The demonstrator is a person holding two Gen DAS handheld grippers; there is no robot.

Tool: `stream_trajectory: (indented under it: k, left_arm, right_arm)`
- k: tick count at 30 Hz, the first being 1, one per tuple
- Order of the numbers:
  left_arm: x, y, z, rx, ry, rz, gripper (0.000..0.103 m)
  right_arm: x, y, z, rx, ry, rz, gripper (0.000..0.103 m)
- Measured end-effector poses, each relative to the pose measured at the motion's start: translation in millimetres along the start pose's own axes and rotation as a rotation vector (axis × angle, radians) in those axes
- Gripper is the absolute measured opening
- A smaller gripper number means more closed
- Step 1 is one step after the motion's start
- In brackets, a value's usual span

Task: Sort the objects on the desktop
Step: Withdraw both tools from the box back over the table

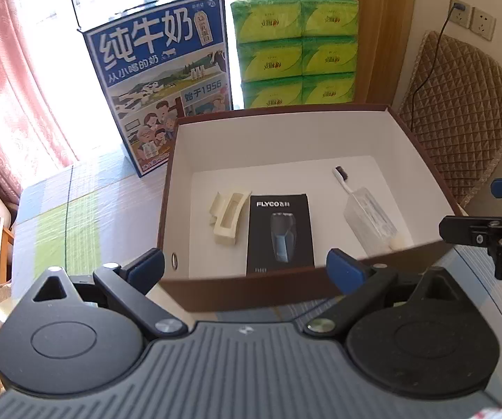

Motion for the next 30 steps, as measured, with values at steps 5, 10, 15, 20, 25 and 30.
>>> stream_trajectory:
  k: [5, 10, 15, 20, 25, 30]
  left_arm:
    - [4.7, -22.4, -19.6, 0.011, -0.019, 0.0, 0.098]
    - [11.3, -37.3, -42.0, 0.008, -0.023, 0.006, 0.098]
    - [16.7, -43.8, -68.3, -0.016, -0.042, -0.005, 0.098]
    - [21.2, -44.3, -89.8, -0.043, -0.054, -0.007, 0.098]
    - [24.4, -41.1, -108.2, -0.071, -0.058, 0.003, 0.098]
    - [33.7, -33.9, -123.9, -0.11, -0.066, -0.014, 0.098]
  right_arm:
    - [-3.0, -17.7, -19.5, 0.011, -0.023, 0.015, 0.101]
    - [-3.9, -29.7, -39.2, 0.016, -0.046, 0.016, 0.101]
    - [2.3, -36.1, -60.8, 0.017, -0.078, 0.004, 0.101]
    - [15.7, -37.7, -85.4, 0.013, -0.111, -0.018, 0.101]
    - [35.3, -36.7, -109.6, -0.003, -0.143, -0.041, 0.101]
    - [56.8, -31.5, -129.8, -0.022, -0.173, -0.073, 0.101]
Point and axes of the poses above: each gripper's, at about its wrist camera, not at the fingertips, and y roughly the way its jaws point, x to its right, z to its top, the point moved 8 cm from there along y, roughly the way its jaws point, and after that the axes turned 13 degrees about y, right-handed, at the moved point
